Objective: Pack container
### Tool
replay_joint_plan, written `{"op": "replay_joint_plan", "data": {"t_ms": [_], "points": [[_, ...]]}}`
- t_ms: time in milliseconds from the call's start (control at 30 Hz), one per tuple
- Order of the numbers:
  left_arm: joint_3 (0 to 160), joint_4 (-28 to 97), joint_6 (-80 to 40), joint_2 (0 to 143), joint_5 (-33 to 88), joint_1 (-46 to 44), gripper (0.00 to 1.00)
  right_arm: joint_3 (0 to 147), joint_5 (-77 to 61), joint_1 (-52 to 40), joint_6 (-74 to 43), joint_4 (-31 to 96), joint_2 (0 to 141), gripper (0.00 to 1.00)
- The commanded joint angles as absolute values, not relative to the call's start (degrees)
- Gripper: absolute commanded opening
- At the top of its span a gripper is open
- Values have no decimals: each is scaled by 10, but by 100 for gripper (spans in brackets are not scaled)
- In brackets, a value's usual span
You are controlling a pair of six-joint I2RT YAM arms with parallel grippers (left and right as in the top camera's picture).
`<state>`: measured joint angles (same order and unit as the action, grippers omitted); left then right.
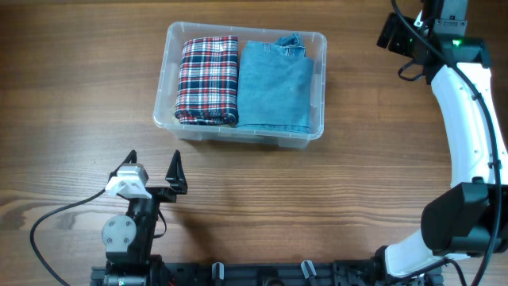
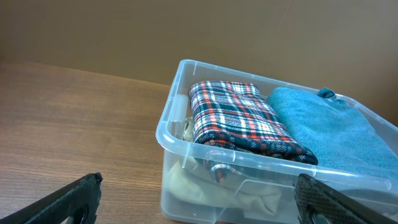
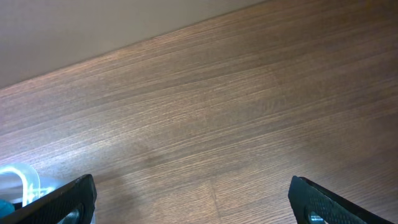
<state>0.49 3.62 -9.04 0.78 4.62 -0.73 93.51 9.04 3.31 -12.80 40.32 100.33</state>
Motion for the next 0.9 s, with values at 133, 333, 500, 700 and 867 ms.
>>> {"op": "replay_joint_plan", "data": {"t_ms": [133,333,500,700,867], "points": [[3,39,-79,2,63,-6,100,933,90,33,-136,403,1012,100],[3,39,-79,2,63,-6,100,933,90,33,-137,404,980,100],[3,39,-79,2,63,-6,100,933,90,33,-137,404,867,100],[3,39,-79,2,63,-6,100,933,90,34,-137,404,670,100],[3,39,-79,2,63,-6,100,933,90,34,-137,404,542,100]]}}
